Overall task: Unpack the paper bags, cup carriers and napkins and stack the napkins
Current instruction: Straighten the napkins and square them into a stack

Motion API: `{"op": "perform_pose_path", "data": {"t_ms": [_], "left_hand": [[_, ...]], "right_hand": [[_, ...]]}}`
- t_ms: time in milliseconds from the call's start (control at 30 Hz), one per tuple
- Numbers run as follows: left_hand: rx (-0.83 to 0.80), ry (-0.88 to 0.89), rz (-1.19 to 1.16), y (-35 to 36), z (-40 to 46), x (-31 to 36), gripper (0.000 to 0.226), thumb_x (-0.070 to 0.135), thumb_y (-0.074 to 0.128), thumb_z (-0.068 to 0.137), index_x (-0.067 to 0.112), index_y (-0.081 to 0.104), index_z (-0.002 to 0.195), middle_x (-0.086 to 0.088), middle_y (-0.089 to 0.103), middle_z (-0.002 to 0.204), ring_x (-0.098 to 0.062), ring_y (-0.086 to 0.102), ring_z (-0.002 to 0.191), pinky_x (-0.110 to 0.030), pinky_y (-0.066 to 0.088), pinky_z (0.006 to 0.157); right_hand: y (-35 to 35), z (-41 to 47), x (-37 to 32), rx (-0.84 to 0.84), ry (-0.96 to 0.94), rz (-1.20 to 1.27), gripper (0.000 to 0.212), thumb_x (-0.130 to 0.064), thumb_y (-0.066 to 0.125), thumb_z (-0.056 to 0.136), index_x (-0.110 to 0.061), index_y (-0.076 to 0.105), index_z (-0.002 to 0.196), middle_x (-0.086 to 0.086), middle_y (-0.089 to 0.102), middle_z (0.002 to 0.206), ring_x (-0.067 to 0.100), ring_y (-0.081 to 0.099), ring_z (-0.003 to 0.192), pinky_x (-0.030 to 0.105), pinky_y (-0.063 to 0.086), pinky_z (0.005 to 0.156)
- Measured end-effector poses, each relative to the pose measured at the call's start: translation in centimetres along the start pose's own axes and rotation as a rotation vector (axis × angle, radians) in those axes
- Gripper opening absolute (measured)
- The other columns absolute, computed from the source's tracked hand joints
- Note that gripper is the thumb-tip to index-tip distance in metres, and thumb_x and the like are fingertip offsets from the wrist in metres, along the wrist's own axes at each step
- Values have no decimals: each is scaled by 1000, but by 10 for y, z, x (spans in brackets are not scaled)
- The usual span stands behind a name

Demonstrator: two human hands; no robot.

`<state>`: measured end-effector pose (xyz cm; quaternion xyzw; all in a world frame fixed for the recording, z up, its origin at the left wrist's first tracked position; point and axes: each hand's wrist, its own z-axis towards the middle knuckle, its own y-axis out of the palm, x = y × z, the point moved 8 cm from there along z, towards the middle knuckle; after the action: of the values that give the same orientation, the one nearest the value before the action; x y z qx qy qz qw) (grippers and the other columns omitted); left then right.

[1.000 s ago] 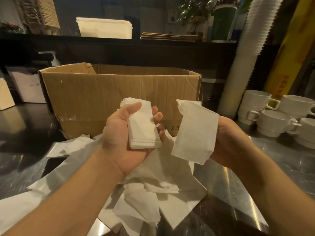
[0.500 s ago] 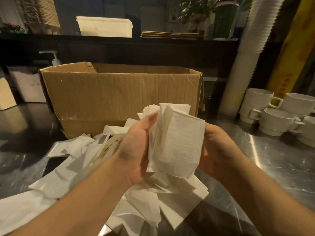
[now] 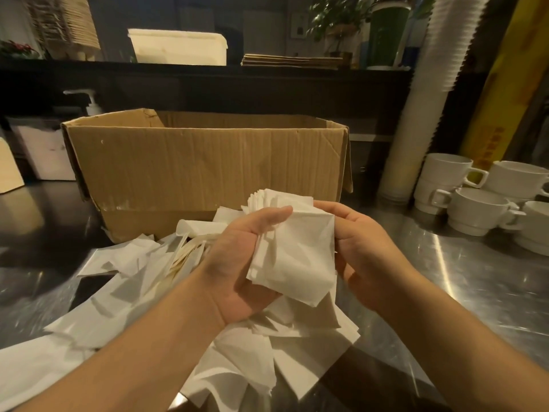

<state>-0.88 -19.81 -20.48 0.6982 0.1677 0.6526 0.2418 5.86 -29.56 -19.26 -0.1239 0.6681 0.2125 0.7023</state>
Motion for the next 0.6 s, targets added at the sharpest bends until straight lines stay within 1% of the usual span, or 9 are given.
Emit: {"op": "perform_pose_path", "data": {"t_ms": [67, 100, 133, 200, 300, 367, 433, 500, 600], "left_hand": [[29, -18, -56, -4, 1, -1, 50, 26, 63, 91, 10, 65, 139, -18, 63, 142, -31, 66, 113, -43, 56, 94], [55, -24, -85, -8, 2, -3, 51, 25, 65, 89, 10, 66, 138, -18, 62, 143, -32, 64, 116, -45, 52, 98], [83, -28, -108, -10, 2, -4, 49, 24, 66, 86, 9, 69, 133, -17, 66, 138, -33, 64, 115, -45, 51, 98], [108, -8, -127, -11, 3, -1, 39, 27, 66, 83, 8, 77, 115, -14, 75, 115, -31, 71, 98, -42, 54, 87], [123, 10, -135, -13, 3, 1, 27, 29, 66, 83, 9, 83, 87, -10, 75, 97, -28, 72, 81, -38, 57, 75], [112, -12, -155, -12, 2, 0, 28, 28, 65, 83, 8, 82, 92, -9, 73, 97, -27, 71, 83, -39, 55, 78], [92, -34, -155, -10, 2, -1, 27, 23, 64, 89, 6, 77, 106, -9, 70, 97, -26, 69, 84, -39, 54, 82], [54, -43, -175, -6, 2, -1, 27, 23, 64, 91, 5, 73, 108, -10, 68, 93, -25, 69, 81, -39, 57, 79], [63, -28, -161, -8, 3, -1, 36, 34, 59, 91, 4, 78, 95, -11, 71, 89, -26, 71, 78, -39, 57, 78]], "right_hand": [[-2, 0, -4, 4, -27, -22, 18, -13, 63, 98, -24, 72, 108, -1, 76, 103, 25, 72, 100, 46, 61, 90], [-3, 0, -6, 12, -47, -36, 20, -11, 62, 99, -25, 71, 109, -1, 75, 106, 25, 71, 101, 46, 60, 91], [-4, 0, -8, 21, -66, -44, 22, -9, 59, 100, -26, 70, 110, -2, 74, 107, 24, 70, 103, 45, 60, 93], [-9, 1, -14, 63, -121, -42, 24, -11, 54, 102, -28, 68, 111, -5, 72, 110, 22, 68, 105, 38, 60, 91], [-13, -5, -32, 84, -338, -139, 15, -35, 57, 100, -38, 66, 112, -15, 68, 109, 10, 66, 103, 26, 59, 81], [-6, -11, -42, 3, -489, -393, 26, -53, 64, 86, -47, 64, 111, -19, 61, 115, 1, 60, 105, 16, 55, 78], [0, -14, -43, -46, -549, -591, 34, -59, 67, 74, -49, 66, 107, -20, 52, 121, -1, 52, 114, 8, 49, 83], [2, -15, -42, -30, -585, -669, 32, -61, 66, 73, -49, 67, 103, -22, 51, 118, 3, 49, 119, 13, 50, 91], [1, -15, -41, 34, -634, -747, 24, -65, 63, 77, -50, 69, 95, -28, 54, 110, 8, 50, 117, 38, 55, 97]]}}
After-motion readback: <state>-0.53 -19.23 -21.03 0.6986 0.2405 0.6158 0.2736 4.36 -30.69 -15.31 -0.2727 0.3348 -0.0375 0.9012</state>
